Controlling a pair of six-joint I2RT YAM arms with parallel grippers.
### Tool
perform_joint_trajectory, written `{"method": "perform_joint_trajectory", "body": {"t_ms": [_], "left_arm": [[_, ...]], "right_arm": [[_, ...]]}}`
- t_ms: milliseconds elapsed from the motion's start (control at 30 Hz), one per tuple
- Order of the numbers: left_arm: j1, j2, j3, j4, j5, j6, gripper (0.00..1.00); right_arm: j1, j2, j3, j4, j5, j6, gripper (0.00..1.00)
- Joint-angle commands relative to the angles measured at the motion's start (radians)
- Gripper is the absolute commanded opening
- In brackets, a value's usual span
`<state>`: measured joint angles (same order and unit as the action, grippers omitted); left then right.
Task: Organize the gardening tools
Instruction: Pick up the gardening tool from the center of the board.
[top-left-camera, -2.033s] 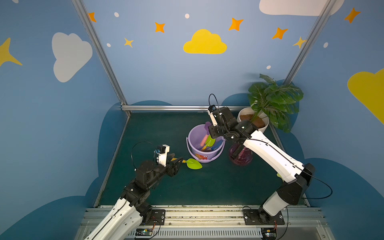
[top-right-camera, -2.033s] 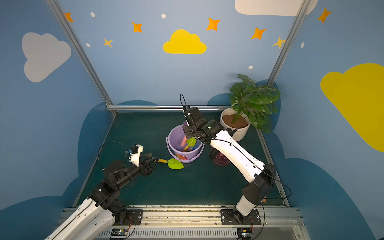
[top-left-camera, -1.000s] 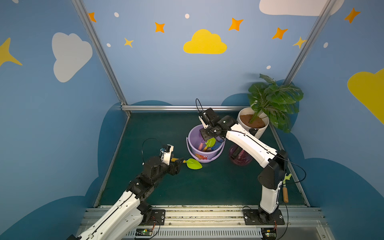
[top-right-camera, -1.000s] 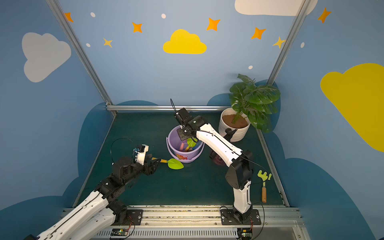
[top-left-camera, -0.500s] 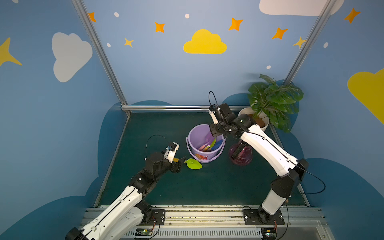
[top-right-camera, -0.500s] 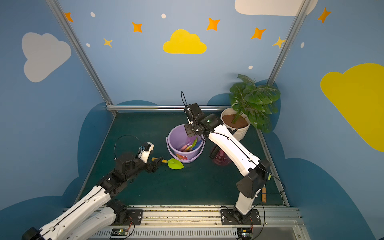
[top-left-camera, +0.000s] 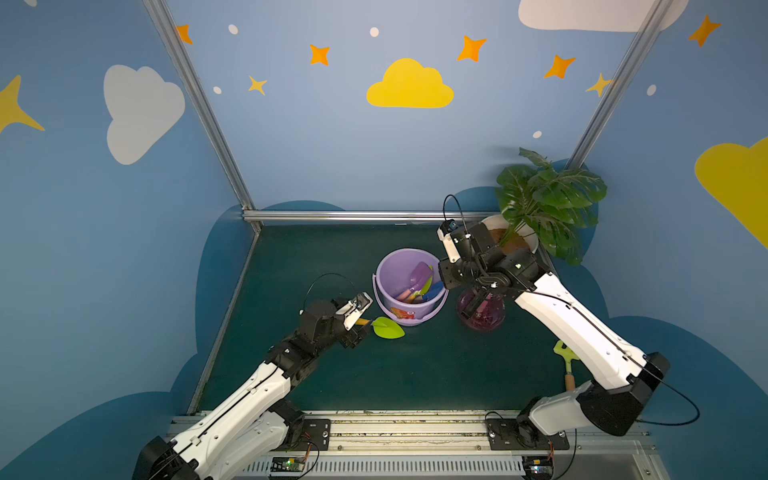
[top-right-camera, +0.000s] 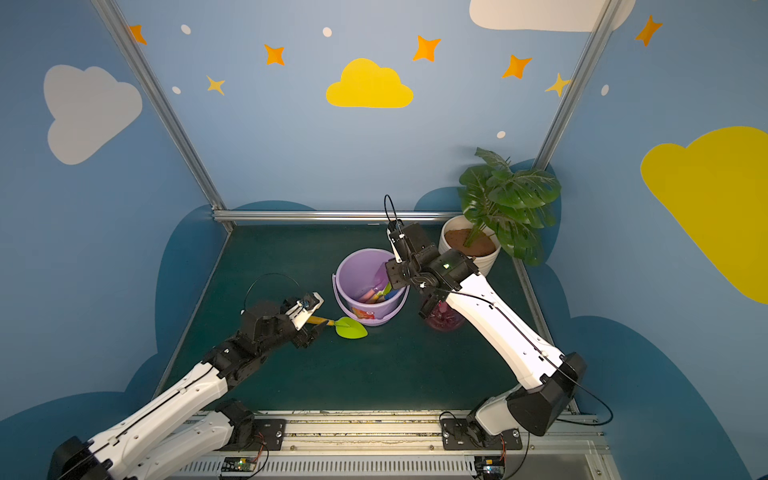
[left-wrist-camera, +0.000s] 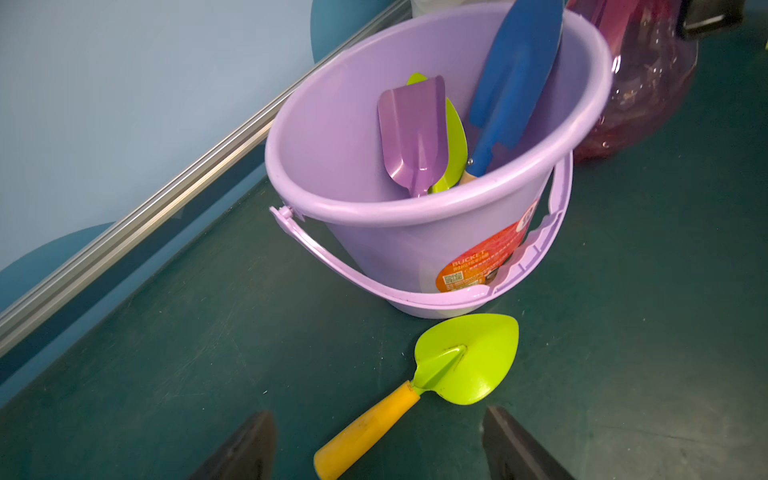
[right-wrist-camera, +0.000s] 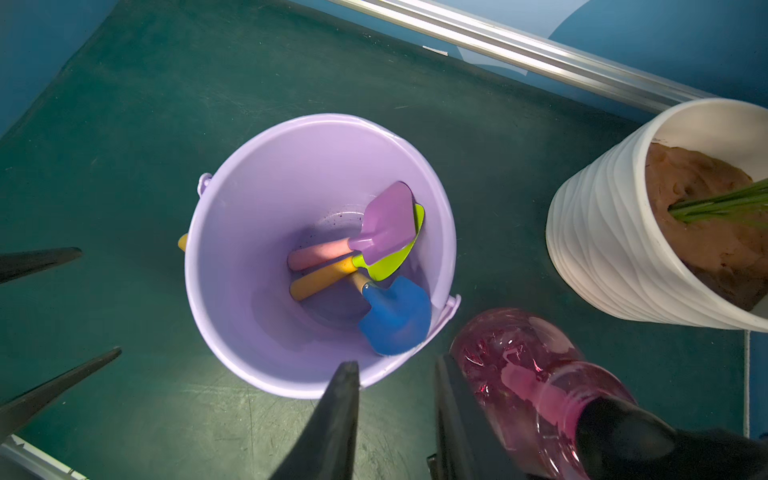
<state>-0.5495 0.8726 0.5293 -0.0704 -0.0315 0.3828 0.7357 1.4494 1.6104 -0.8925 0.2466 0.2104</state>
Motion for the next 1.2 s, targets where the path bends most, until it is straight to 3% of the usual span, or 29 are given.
{"method": "perform_joint_trajectory", "body": {"t_ms": [0,300,633,1167], "left_arm": [[-0.018,0.003,0.017,-0.026,-0.055,0.127,0.82],[-0.069,0.107,0.031,-0.021,-0.149,0.252,0.81],[-0.147,0.402,0.071,0.053,-0.377,0.408,0.79],[-0.157,0.674,0.107,0.223,-0.437,0.507,0.79]], "right_arm": [[-0.008,-0.041,-0.023,0.037,0.012,0.017,0.32],[-0.013,-0.09,-0.086,0.075,0.014,0.022,0.3],[-0.016,-0.098,-0.12,0.083,0.01,0.032,0.29],[-0.016,-0.096,-0.157,0.101,-0.021,0.055,0.28]]}}
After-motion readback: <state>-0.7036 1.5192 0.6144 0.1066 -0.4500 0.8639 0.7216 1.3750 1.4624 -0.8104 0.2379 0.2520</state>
